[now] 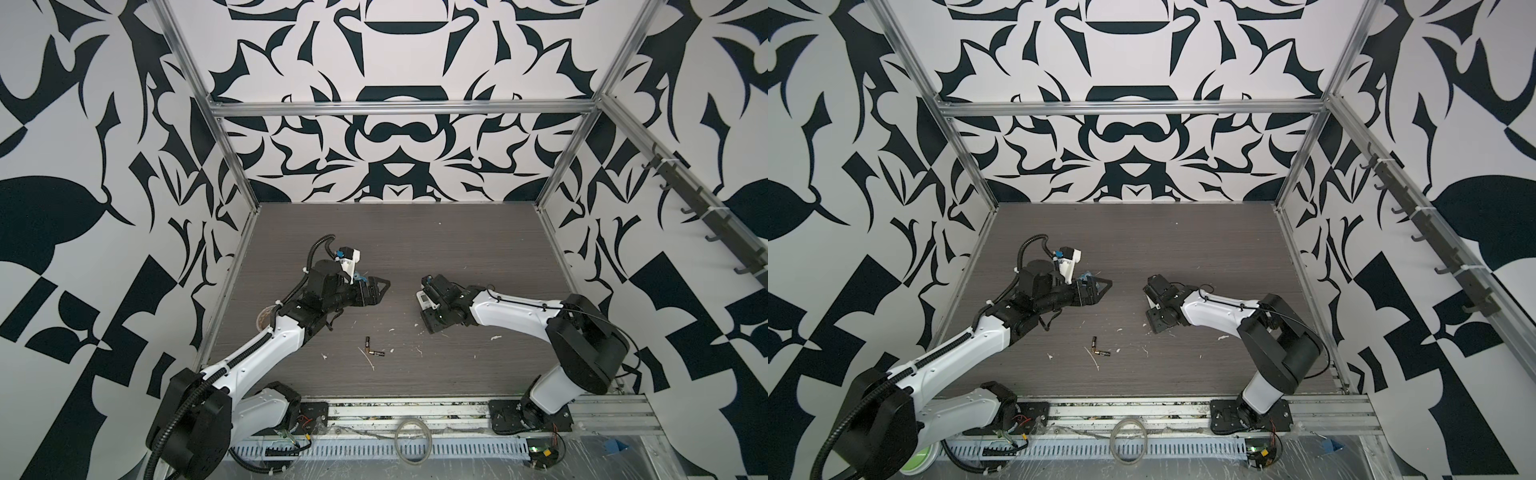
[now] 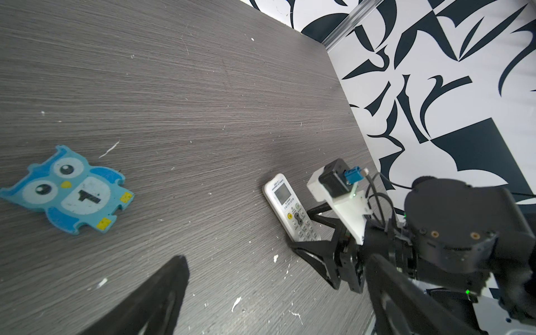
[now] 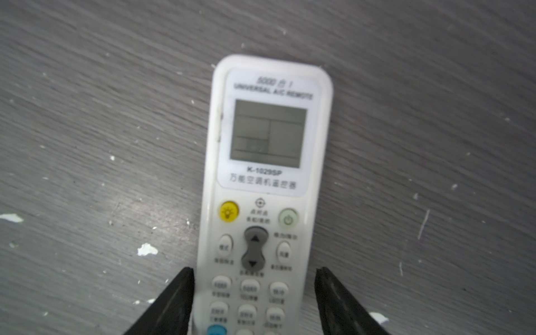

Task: Load the batteries into the remote control
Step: 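Close the right gripper on the white remote's lower end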

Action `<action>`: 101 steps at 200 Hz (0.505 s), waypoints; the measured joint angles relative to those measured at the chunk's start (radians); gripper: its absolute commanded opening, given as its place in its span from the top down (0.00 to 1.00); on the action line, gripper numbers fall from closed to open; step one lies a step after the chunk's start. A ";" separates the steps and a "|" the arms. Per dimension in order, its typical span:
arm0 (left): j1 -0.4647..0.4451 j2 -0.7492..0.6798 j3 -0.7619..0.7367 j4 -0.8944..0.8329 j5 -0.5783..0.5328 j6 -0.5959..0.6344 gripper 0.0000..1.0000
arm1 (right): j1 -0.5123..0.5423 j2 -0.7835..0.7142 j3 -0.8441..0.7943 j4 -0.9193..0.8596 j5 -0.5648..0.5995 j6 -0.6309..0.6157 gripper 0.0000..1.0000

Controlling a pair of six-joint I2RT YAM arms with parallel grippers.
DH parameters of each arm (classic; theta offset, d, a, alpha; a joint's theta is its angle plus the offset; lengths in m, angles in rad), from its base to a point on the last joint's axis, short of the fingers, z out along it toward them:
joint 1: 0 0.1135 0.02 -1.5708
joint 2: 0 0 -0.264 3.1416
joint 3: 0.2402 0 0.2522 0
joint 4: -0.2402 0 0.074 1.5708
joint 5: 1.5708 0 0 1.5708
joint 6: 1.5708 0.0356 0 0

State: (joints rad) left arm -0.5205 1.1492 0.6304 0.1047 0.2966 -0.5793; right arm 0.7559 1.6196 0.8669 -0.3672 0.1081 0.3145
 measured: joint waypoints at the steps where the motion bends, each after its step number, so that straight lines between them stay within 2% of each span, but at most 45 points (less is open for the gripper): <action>1: 0.000 0.000 0.000 0.000 0.000 0.000 0.01 | 0.000 0.001 0.000 0.000 0.000 0.000 0.31; 17: -0.001 0.005 0.000 0.004 0.000 0.001 0.01 | 0.008 0.008 0.000 -0.007 0.010 0.000 0.32; 34: -0.002 0.005 0.000 0.006 -0.001 0.003 0.01 | 0.013 0.010 0.000 -0.011 0.015 -0.005 0.43; 66: -0.002 0.005 0.000 0.009 -0.002 0.003 0.01 | 0.013 0.009 0.000 -0.010 0.018 -0.005 0.57; 83: -0.002 0.005 0.000 0.012 -0.001 0.003 0.01 | 0.013 0.006 0.000 -0.010 0.012 -0.004 0.68; 101: -0.002 0.005 0.000 0.019 0.004 0.003 0.01 | 0.013 -0.007 0.000 -0.010 -0.005 -0.004 0.73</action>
State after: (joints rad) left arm -0.5220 1.1545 0.6304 0.1234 0.3008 -0.5762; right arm 0.7685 1.6127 0.8665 -0.3771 0.1036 0.3103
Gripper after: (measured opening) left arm 0.992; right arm 0.525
